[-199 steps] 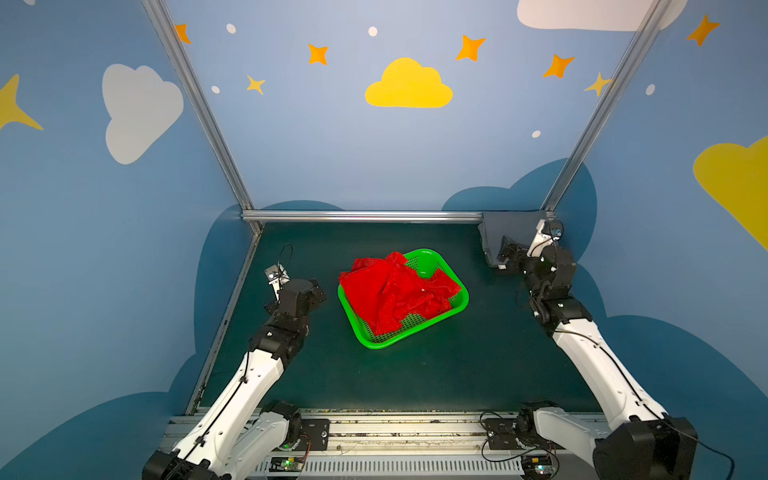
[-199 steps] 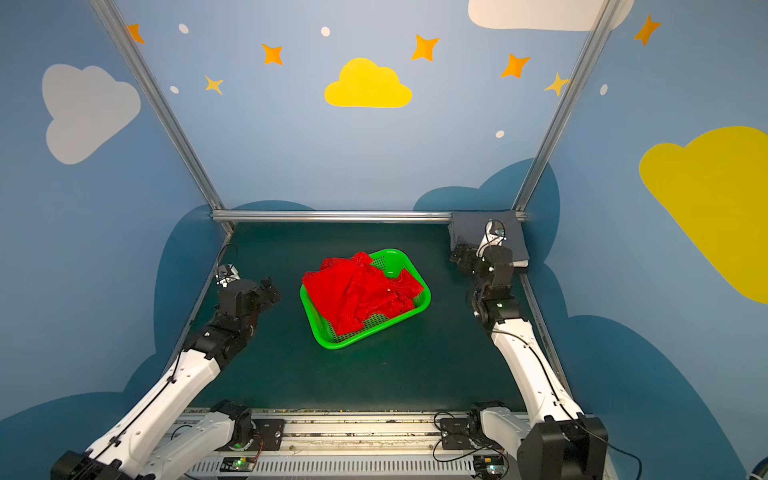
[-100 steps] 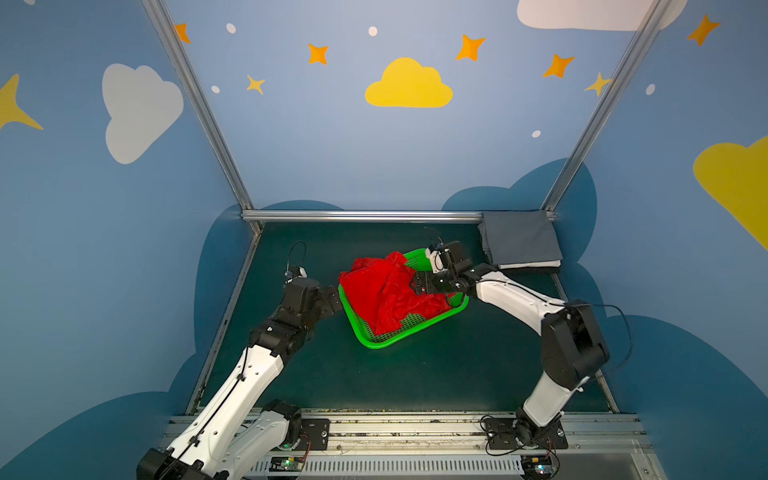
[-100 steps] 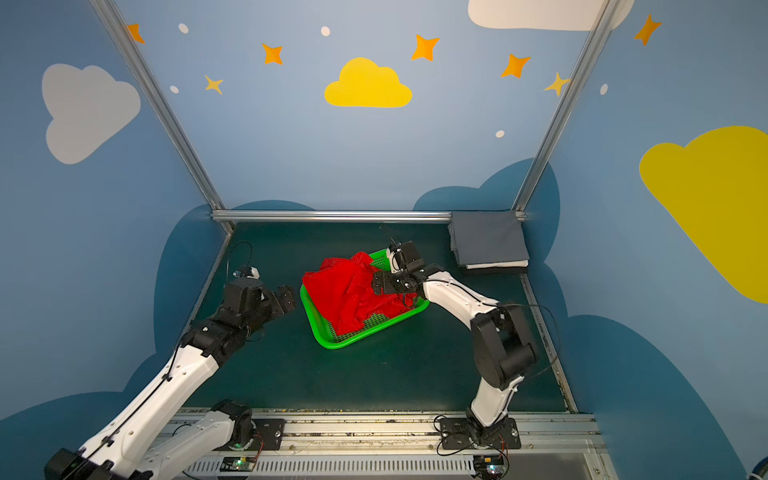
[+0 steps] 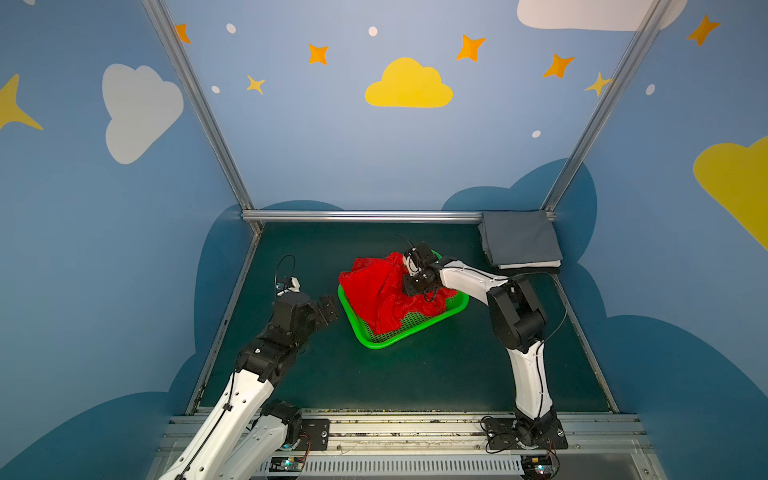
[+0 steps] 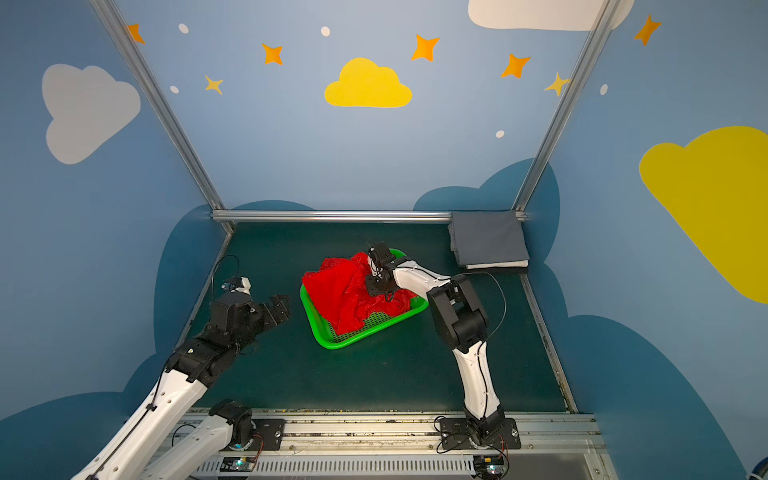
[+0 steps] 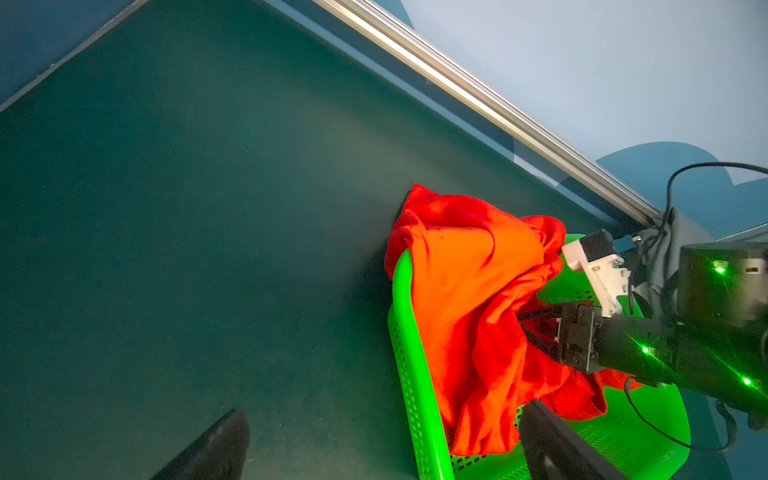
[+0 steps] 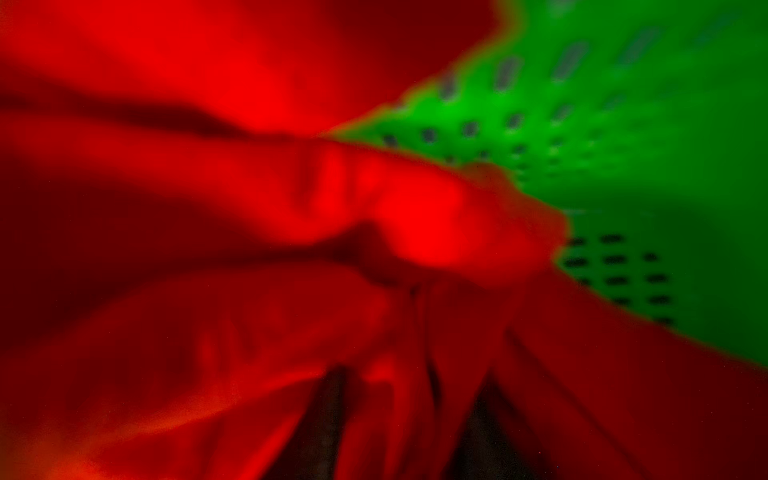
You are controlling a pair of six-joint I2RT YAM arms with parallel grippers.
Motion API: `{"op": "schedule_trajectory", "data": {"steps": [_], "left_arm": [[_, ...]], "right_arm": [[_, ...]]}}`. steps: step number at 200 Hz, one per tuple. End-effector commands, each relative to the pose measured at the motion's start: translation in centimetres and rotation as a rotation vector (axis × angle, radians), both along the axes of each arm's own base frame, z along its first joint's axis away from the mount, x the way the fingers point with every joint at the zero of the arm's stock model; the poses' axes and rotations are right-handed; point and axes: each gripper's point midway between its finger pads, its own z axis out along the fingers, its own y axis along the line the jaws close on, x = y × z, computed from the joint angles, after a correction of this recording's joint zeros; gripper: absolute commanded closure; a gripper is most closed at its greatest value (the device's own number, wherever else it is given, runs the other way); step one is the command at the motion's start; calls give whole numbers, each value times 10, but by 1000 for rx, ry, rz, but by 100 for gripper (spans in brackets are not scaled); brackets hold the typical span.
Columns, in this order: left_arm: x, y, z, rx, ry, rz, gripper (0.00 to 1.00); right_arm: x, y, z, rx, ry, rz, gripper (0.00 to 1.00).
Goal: Fold and stack the t-shirts
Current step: 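Lift the red t-shirt with the right gripper while the left grasps the basket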
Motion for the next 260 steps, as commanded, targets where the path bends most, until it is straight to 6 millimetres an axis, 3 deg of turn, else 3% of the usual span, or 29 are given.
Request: {"op": "schedule_trajectory", "data": {"steps": [1, 18, 32, 57, 75, 95, 108, 126, 147, 167, 216, 237, 260], "left_arm": [[-4, 7, -3, 37, 15, 18, 0], [-2, 6, 0, 46, 22, 10, 0], [0, 3, 2, 45, 28, -2, 0], [8, -7, 10, 33, 28, -40, 0], [16, -18, 15, 25, 29, -86, 0], [26, -33, 21, 36, 42, -142, 0], [32, -44, 25, 50, 46, -181, 0], [41, -66, 30, 70, 49, -251, 0], [50, -104, 33, 71, 45, -371, 0], [55, -146, 33, 91, 31, -517, 0], [25, -264, 1, 216, 112, -982, 0], [11, -292, -24, 211, 202, -1077, 0], [5, -306, -51, 217, 263, -1110, 1]], "right_arm": [[-4, -5, 15, 13, 69, 22, 100], [3, -5, 59, 98, 19, 6, 100], [7, -10, 106, 167, -53, -10, 100], [13, -43, 191, 231, -218, -95, 100], [11, -95, 251, 223, -366, -240, 100], [0, -159, 295, 188, -516, -430, 100], [-20, -210, 326, 156, -636, -571, 100], [-51, -263, 350, 118, -749, -721, 100], [-84, -306, 357, 53, -789, -832, 100], [-104, -330, 340, -2, -738, -911, 100], [-149, -389, 293, -98, -630, -1111, 100], [-169, -411, 286, -107, -601, -1193, 100], [-180, -418, 282, -106, -595, -1234, 100]]}}
